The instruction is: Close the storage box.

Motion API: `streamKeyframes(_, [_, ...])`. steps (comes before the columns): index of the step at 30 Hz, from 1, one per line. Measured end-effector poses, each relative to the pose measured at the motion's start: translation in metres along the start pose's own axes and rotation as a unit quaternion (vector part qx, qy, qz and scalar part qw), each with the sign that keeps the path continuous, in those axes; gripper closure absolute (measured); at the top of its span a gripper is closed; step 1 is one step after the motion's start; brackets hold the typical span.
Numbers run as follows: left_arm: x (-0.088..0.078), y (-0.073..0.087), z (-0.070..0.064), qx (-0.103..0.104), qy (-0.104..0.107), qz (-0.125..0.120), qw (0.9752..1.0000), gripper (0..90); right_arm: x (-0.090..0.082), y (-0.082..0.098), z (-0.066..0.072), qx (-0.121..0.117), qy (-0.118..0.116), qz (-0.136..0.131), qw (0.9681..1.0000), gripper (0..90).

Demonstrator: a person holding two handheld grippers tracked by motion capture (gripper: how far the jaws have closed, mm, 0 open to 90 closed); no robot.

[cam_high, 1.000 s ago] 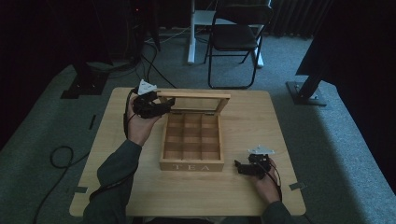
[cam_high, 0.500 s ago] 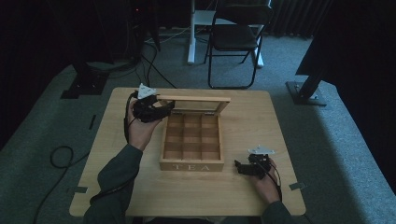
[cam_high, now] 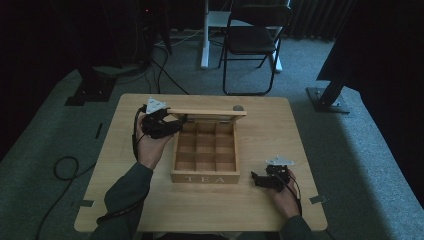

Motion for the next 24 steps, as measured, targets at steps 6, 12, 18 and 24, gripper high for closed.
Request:
streamKeyframes(6, [-0.003, 0.006, -0.002, -0.003, 0.005, 0.001, 1.0, 30.2, 0.0, 0.0, 0.0, 0.0, 0.0, 0.0, 1.0, 12.8])
streamKeyframes(12, [-0.007, 0.01, -0.004, -0.007, 0.01, -0.004, 0.9999, 30.1, 0.0, 0.0, 0.0, 0.001, -0.001, 0.001, 1.0, 12.8])
streamKeyframes(18, [-0.009, 0.014, -0.006, -0.006, 0.012, -0.002, 0.9999, 29.8, 0.0, 0.0, 0.0, 0.0, 0.0, 0.0, 1.0, 12.8])
streamKeyframes(24, [-0.011, 0.02, -0.007, -0.005, 0.014, -0.001, 0.9999, 29.8, 0.0, 0.0, 0.0, 0.001, 0.0, 0.0, 1.0, 12.8])
Point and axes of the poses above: each handheld gripper's, and its own axes: x roughly forward along the jaws, y roughly out of its underside, z roughly to its left, the point moved 9 cm from there along x, roughly forward along the jaws, and after that the axes turned 5 degrees about z, right-handed, at the moved point
